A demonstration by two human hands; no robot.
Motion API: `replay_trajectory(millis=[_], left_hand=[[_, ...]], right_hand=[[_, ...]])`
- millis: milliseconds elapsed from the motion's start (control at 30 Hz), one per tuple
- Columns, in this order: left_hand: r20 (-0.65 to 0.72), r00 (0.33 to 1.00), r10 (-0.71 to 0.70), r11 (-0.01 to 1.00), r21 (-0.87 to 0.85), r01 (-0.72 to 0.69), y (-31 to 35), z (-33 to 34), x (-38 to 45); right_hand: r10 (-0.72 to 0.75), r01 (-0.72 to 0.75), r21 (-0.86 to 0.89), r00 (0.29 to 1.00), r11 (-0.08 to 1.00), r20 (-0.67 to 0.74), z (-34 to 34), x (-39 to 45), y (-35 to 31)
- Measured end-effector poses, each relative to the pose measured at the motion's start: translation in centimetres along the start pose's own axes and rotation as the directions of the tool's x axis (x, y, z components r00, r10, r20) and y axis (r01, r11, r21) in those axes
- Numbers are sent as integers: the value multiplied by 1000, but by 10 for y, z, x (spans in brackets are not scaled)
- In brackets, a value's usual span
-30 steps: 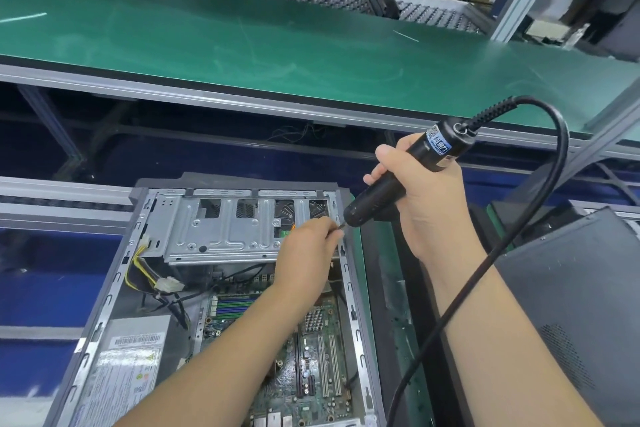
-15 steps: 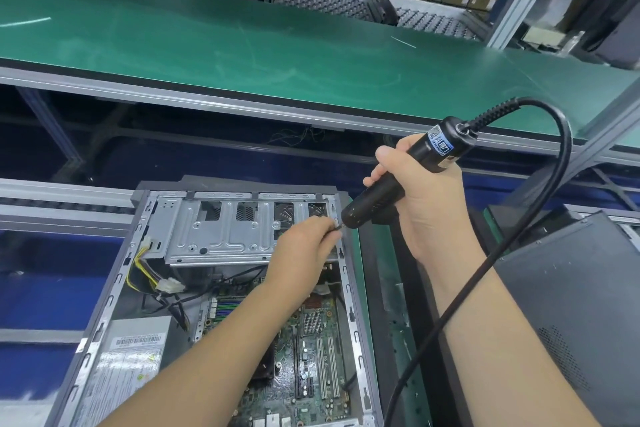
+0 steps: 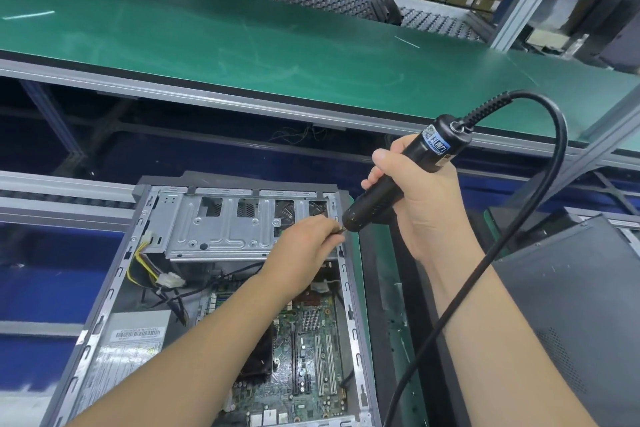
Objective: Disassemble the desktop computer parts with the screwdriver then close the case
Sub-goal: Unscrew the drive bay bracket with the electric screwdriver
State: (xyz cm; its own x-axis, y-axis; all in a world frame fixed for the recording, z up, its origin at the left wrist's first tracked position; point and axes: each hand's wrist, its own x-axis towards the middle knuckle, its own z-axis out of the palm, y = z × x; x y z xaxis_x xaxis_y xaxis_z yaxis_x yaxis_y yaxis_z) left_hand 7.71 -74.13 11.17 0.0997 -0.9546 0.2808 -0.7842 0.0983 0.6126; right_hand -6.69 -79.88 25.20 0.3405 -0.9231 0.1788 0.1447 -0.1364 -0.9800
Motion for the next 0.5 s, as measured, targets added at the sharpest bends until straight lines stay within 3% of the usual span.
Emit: replay_trajectory(millis=[67, 133, 167, 200, 233, 267, 300, 333, 367, 400, 467, 500], left_hand=[[-15, 998, -67, 997, -35, 66, 4, -2, 1], [-123, 969, -215, 970, -138, 198, 10, -3, -8], [-217, 910, -354, 917, -273, 292, 17, -1, -19], [-271, 806, -526, 808, -454, 375, 25, 3, -35], [-216, 671, -709, 617, -650, 443, 34, 9, -50], [-36, 530, -847, 340, -804, 489, 42, 13, -61], [194, 409, -892, 51, -855, 517, 45, 21, -67], [408, 337, -848, -193, -831, 521, 44, 28, -67], [560, 326, -762, -370, -789, 491, 44, 32, -65], [630, 364, -686, -468, -765, 443, 43, 34, -62], [613, 447, -652, -508, -790, 342, 38, 38, -51], [587, 455, -670, -493, -810, 319, 36, 40, -46]], right_hand=[[-11, 11, -24, 1000, 1000, 9, 2, 2, 2], [-7, 7, -11, 1000, 1000, 2, 2, 4, 6], [0, 0, -4, 1000, 1000, -2, 1, 5, 8], [7, -7, -3, 1000, 1000, -2, 1, 7, 9], [14, -14, -13, 1000, 1000, 1, 1, 8, 11], [19, -19, -31, 1000, 999, 4, 2, 8, 13], [24, -23, -54, 1000, 998, 6, 2, 9, 15], [28, -27, -76, 1000, 997, 6, 2, 10, 18], [33, -32, -95, 999, 995, 3, 3, 10, 21], [38, -37, -108, 999, 993, 2, 3, 9, 23], [49, -48, -115, 999, 992, 10, 6, 9, 26], [51, -50, -118, 999, 992, 13, 7, 9, 27]])
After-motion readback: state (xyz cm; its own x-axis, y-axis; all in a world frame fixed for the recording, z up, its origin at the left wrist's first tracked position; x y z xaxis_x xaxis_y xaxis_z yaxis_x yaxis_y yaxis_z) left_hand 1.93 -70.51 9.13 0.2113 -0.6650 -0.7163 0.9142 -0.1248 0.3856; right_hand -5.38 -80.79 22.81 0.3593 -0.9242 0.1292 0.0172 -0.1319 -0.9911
